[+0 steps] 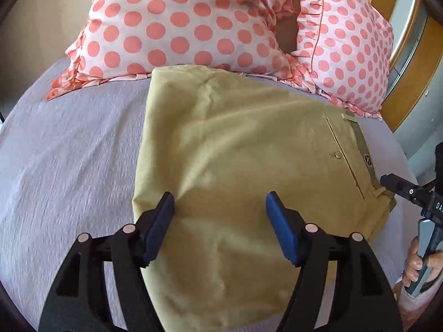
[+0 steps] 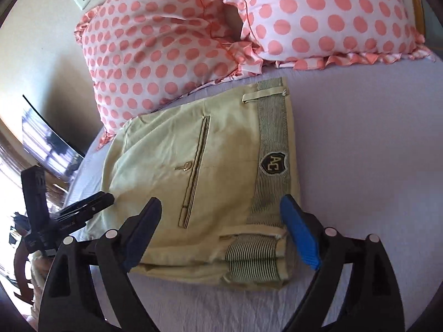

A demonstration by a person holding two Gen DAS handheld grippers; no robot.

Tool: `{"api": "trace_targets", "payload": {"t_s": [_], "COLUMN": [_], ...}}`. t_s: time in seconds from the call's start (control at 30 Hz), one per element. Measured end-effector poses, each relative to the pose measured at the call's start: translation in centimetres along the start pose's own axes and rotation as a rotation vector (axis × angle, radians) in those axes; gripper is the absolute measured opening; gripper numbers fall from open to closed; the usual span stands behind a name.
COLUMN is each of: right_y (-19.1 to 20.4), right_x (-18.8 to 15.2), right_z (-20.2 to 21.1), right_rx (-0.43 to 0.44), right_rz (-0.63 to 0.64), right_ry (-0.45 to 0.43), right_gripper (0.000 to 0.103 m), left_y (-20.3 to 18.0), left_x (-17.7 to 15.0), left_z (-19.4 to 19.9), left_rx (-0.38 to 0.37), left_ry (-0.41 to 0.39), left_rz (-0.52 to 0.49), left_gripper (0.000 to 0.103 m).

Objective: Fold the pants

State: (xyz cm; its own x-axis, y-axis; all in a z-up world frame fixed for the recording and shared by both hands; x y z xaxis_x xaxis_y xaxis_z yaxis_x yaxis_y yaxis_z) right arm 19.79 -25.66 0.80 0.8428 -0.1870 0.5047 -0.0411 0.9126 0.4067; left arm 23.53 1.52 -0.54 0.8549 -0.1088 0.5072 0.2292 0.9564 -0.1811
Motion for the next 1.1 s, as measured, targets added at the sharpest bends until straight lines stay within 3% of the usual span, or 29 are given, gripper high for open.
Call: {"api": "trace_targets", "payload": {"t_s": [0.07,0.13,0.2,0.43,0.67,1.1], "right_y": [1.0,1.4,1.4,2.5,4.1,3.9], "right_x": [-2.0,-4.4,-6.8,-10.2,-11.2,-11.6], "right_z": [2.3,3.7,4.1,1.0,0.3,0.5], "right_rx": [-0.077,-0.179,-0.248,-0.297,-0.377,-0.372], "right_rz": [0.045,0.060,0.067,0.087,0.159,0.158], "right_ry": [-0.073,-0.129,-0.145,-0.082,-0.110,-0.154], "right_gripper": [0.102,0.102,0.102,0.102,0.102,0.102], "left_y": [-0.4,-0.8,-0.8,-1.9,-1.3,-1.4], "left_x": [-1.9,-4.2,-6.6,-11.9,-12.2,-12.8], "left_z": [1.9,3.5,4.9,4.4,4.2,4.2], "left_rx": [0.035,0.109,0.189,0.248,0.258,0.262], "left_ry": [-0.030,-0.051,-0.074,-0.039,-0.070,-0.128], "left_rz": [-0.008,-0.013,-0.008,-0.015,0.030,0.027], "left_gripper": [0.083,0.097,0.101,0.101,0.101,0.101]}}
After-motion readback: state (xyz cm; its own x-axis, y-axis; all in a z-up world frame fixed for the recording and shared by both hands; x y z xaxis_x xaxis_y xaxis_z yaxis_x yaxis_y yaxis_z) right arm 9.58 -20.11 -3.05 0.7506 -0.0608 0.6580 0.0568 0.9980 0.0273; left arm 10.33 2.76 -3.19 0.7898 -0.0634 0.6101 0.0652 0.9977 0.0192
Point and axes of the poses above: each gripper's, at about its wrist camera, not at the fingertips, and z roughly against the way its jaws point, y to its left, x to its top, the point moved 4 cm from there along -z, roughly the way its jaws point, and after that the axes turned 6 degrees about y, right-handed, at the moved point
